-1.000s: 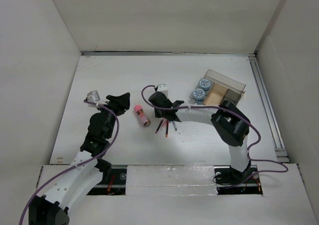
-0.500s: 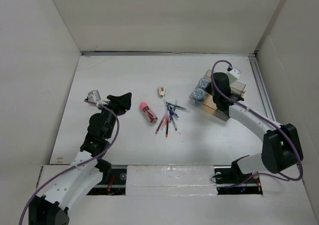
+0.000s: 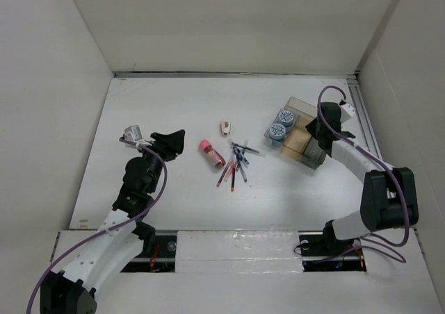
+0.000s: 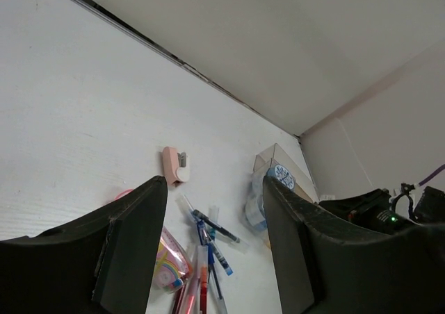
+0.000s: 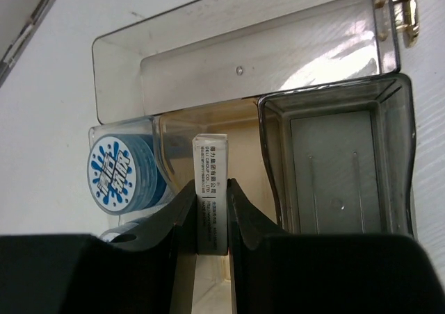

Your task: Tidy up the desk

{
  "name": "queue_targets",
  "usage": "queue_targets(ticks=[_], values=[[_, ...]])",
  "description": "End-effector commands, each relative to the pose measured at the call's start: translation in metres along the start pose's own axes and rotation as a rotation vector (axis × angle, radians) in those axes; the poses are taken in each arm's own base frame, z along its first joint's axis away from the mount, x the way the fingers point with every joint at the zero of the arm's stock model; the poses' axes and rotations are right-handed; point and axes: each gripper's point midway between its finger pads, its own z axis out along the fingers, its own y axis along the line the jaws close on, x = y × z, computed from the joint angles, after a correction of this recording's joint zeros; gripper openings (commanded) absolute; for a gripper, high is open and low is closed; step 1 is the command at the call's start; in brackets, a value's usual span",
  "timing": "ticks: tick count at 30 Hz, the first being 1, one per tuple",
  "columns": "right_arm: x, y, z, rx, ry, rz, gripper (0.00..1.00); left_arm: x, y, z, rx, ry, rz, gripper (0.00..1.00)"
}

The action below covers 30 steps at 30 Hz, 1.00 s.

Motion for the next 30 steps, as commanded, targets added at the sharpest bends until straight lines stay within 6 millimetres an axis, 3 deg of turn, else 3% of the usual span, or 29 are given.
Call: queue_targets(ticks=[1, 2, 4, 5, 8, 10, 13, 16, 19, 20, 21, 22, 23, 24, 25, 26, 28, 29, 30], values=[[0.000, 0.017, 0.001, -0.055, 0.031, -0.007, 0.12, -0.014, -0.017, -0.001, 0.059, -0.040, -0.015, 0.53], [0.001, 0.017, 0.002, -0.065, 0.047, -0.011, 0.21, -0.013, -0.016, -0.001, 0.059, -0.042, -0.015, 0.53], [0.001, 0.019, 0.002, -0.070, 0.048, -0.013, 0.26, -0.012, -0.015, -0.001, 0.053, -0.040, -0.015, 0.53], [0.001, 0.019, 0.002, -0.075, 0.048, -0.017, 0.35, -0.013, -0.015, -0.001, 0.050, -0.040, -0.014, 0.53], [-0.002, 0.018, 0.002, -0.075, 0.046, -0.017, 0.50, -0.012, -0.016, -0.001, 0.060, -0.039, -0.013, 0.53], [-0.003, 0.020, 0.000, -0.088, 0.046, -0.020, 0.56, -0.012, -0.014, 0.000, 0.048, -0.040, -0.012, 0.53], [-0.009, 0.032, -0.008, -0.128, 0.035, -0.023, 0.58, -0.012, -0.014, 0.000, 0.044, -0.036, -0.008, 0.53], [-0.006, 0.058, -0.022, -0.207, 0.034, -0.043, 0.54, -0.014, -0.013, -0.001, 0.047, -0.050, -0.009, 0.53], [0.010, 0.095, -0.037, -0.299, 0.055, -0.114, 0.23, -0.014, -0.014, -0.001, 0.043, -0.047, -0.008, 0.53], [0.017, 0.105, -0.041, -0.326, 0.059, -0.158, 0.00, -0.013, -0.013, -0.001, 0.046, -0.042, -0.007, 0.53], [0.024, 0.114, -0.044, -0.344, 0.070, -0.190, 0.00, -0.014, -0.014, -0.001, 0.049, -0.048, -0.009, 0.53], [0.041, 0.137, -0.048, -0.385, 0.087, -0.258, 0.00, -0.013, -0.013, 0.000, 0.045, -0.048, -0.007, 0.53], [0.058, 0.153, -0.046, -0.385, 0.096, -0.322, 0.04, -0.013, -0.011, 0.001, 0.033, -0.044, -0.005, 0.53], [0.058, 0.154, -0.046, -0.385, 0.096, -0.322, 0.04, -0.012, -0.010, 0.001, 0.030, -0.041, -0.002, 0.53], [0.073, 0.176, -0.042, -0.392, 0.110, -0.363, 0.14, -0.014, -0.012, 0.000, 0.035, -0.042, -0.003, 0.53], [0.082, 0.175, -0.035, -0.346, 0.124, -0.404, 0.38, -0.013, -0.012, 0.000, 0.037, -0.042, -0.003, 0.53], [0.093, 0.187, -0.027, -0.319, 0.126, -0.447, 0.63, -0.014, -0.011, -0.001, 0.042, -0.054, -0.004, 0.53], [0.098, 0.198, -0.020, -0.323, 0.118, -0.484, 0.74, -0.014, -0.010, 0.000, 0.035, -0.055, -0.004, 0.53], [0.106, 0.209, -0.022, -0.351, 0.125, -0.510, 0.76, -0.012, -0.008, 0.001, 0.021, -0.048, 0.001, 0.53]])
